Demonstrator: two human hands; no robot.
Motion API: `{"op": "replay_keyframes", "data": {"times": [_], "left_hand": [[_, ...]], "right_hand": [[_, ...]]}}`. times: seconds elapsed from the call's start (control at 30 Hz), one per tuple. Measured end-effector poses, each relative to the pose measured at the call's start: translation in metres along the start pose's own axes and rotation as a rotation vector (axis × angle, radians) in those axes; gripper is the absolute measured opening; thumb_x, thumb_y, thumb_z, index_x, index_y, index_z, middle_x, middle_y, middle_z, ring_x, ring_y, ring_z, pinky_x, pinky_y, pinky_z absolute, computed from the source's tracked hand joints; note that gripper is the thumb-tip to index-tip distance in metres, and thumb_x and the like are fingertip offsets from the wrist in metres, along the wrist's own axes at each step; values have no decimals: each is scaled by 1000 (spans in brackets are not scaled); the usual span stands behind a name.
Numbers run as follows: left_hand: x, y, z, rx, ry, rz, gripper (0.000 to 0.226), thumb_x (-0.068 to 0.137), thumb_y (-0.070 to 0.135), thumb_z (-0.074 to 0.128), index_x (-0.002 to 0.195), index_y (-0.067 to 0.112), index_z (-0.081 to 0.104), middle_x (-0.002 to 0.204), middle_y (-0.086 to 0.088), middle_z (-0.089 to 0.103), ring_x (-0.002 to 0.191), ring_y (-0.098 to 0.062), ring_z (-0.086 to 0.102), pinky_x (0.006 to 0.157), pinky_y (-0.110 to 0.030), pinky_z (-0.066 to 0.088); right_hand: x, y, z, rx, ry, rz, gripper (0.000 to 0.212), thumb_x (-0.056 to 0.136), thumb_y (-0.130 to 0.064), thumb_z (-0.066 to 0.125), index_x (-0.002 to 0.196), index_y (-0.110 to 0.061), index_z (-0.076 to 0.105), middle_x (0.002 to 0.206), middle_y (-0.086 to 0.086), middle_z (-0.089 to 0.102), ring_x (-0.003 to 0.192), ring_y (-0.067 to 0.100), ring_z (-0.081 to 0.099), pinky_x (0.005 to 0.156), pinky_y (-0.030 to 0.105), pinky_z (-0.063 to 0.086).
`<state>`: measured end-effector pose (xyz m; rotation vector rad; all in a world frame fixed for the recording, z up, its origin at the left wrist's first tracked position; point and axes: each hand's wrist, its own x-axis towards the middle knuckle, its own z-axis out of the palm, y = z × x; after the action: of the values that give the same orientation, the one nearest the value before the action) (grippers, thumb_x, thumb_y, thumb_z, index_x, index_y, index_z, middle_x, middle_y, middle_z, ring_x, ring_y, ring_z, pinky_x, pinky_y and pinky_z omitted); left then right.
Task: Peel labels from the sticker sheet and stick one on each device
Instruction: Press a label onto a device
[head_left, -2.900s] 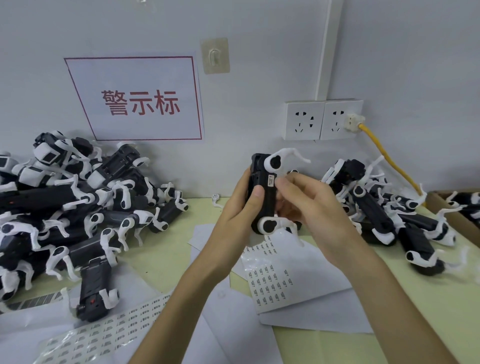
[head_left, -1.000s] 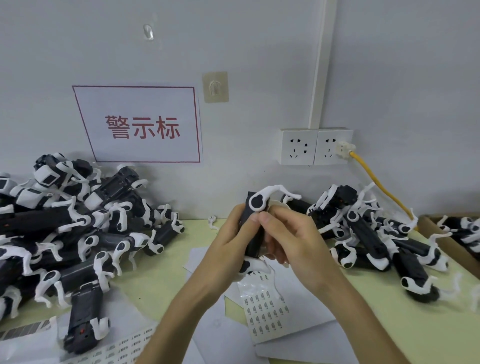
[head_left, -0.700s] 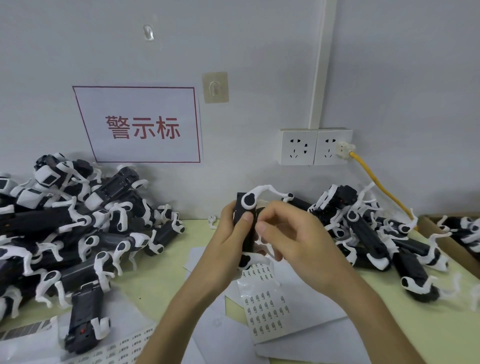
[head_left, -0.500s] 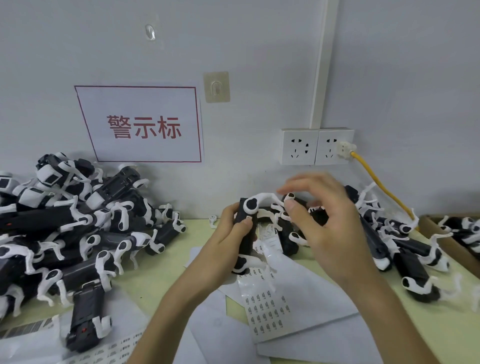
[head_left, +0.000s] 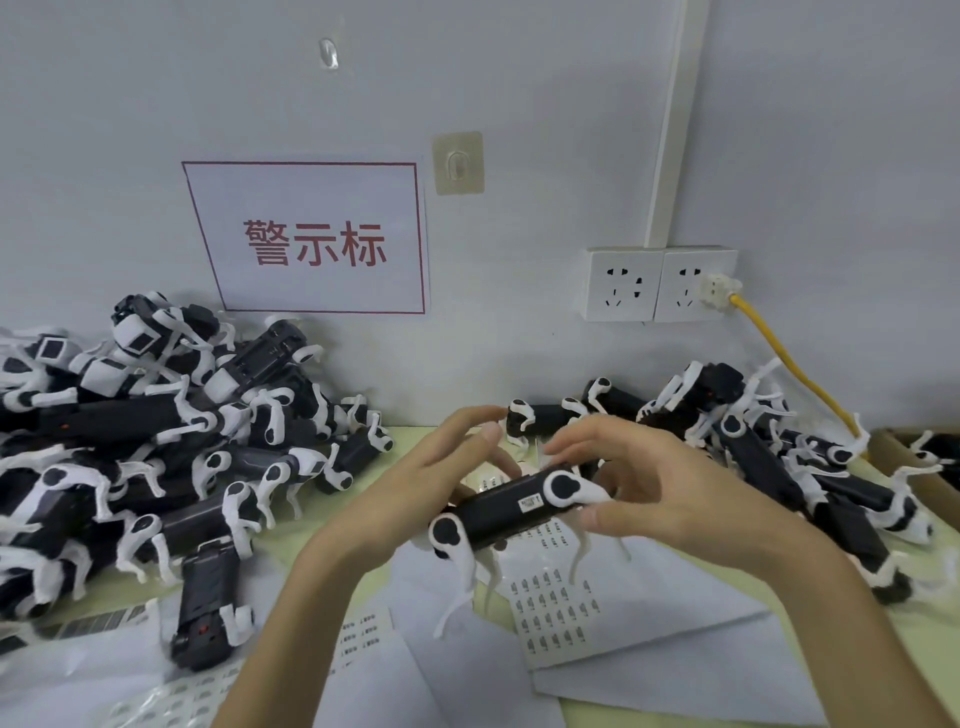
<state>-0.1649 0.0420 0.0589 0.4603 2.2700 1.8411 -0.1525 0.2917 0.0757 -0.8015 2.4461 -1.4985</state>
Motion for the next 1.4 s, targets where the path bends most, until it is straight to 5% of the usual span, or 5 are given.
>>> {"op": "replay_keyframes", "data": {"times": [0.3, 0.57, 0.8, 1.03, 1.4], "left_hand": [[16, -36, -35, 125, 662, -65, 13, 102, 28, 59, 109, 36, 52, 112, 5, 54, 108, -36, 63, 94, -52, 55], [16, -75, -48, 134, 659, -172, 56, 100, 19, 61, 149, 36, 38, 119, 2, 60, 121, -30, 56, 104, -43, 46], [15, -94, -60, 389, 691, -226, 71, 100, 13, 59, 161, 22, 24, 160, 2, 38, 117, -18, 52, 108, -42, 42], [17, -94, -57, 381, 842, -173, 22, 96, 2, 59, 103, 13, 77, 84, -7, 75, 72, -18, 70, 66, -32, 55], [21, -46, -33, 337, 671, 32, 17, 95, 14, 68, 84, 26, 73, 65, 4, 72, 42, -13, 50, 44, -24, 39]], "right_hand": [[-3, 36, -40, 494, 660, 328, 12, 95, -11, 59, 91, -3, 68, 80, 18, 63, 59, 26, 61, 67, 36, 55], [-41, 112, -138, 1461, 965, -290, 44, 105, -9, 37, 148, -10, 44, 126, 16, 69, 104, 30, 73, 85, 38, 61], [-41, 105, -131, 1199, 910, -291, 37, 106, -37, 42, 114, -27, 77, 130, 1, 70, 101, 13, 72, 78, 24, 57], [-12, 53, -62, 528, 564, 64, 28, 103, -24, 48, 104, -15, 74, 100, 10, 76, 81, 20, 71, 72, 29, 58], [21, 107, 15, -402, 219, 566, 25, 82, -29, 73, 106, -33, 66, 104, -12, 68, 86, 4, 63, 69, 25, 46]]}}
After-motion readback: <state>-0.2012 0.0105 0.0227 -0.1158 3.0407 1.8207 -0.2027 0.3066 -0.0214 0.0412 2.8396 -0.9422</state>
